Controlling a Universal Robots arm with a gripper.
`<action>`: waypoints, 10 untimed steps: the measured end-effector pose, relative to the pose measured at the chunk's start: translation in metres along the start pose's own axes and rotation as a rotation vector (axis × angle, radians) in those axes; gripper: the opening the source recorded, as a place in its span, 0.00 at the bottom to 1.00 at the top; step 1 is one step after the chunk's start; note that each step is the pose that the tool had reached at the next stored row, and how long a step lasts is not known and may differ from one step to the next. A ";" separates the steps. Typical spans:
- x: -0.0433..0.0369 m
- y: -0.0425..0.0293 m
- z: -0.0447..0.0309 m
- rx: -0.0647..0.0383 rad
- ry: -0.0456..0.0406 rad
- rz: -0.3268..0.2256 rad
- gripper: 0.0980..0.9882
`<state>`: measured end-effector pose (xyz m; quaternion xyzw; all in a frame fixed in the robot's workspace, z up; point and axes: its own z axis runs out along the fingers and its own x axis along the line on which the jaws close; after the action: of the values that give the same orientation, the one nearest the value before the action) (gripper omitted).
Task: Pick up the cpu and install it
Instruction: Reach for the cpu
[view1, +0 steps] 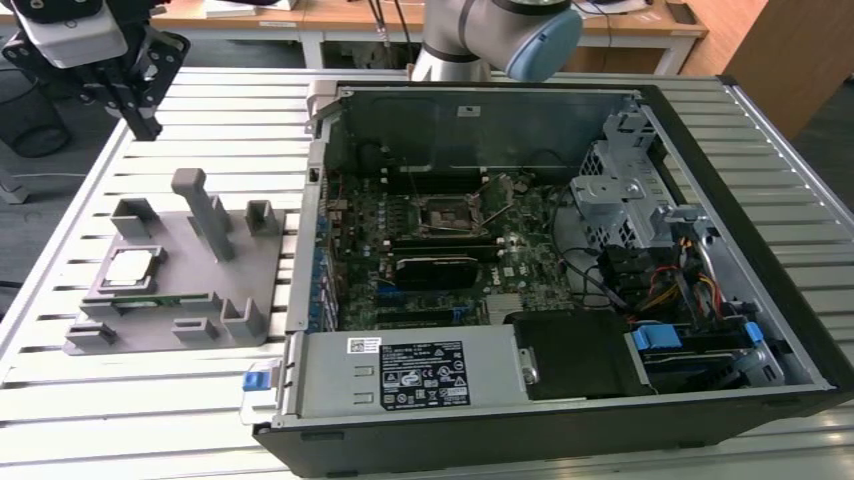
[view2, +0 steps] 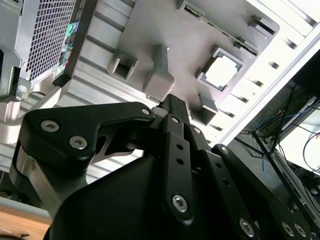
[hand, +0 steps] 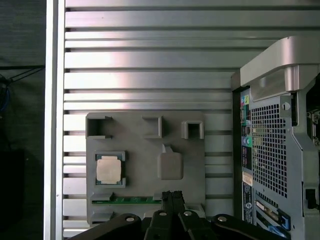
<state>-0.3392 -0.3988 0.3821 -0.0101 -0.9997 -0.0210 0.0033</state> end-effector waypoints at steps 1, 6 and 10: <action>0.0008 0.0000 0.0001 0.000 0.0000 0.000 0.01; 0.0047 -0.0001 0.0005 0.000 -0.0001 0.000 0.01; 0.0090 -0.0002 0.0008 0.000 -0.0001 0.000 0.01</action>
<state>-0.3481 -0.3988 0.3813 -0.0101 -0.9997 -0.0210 0.0033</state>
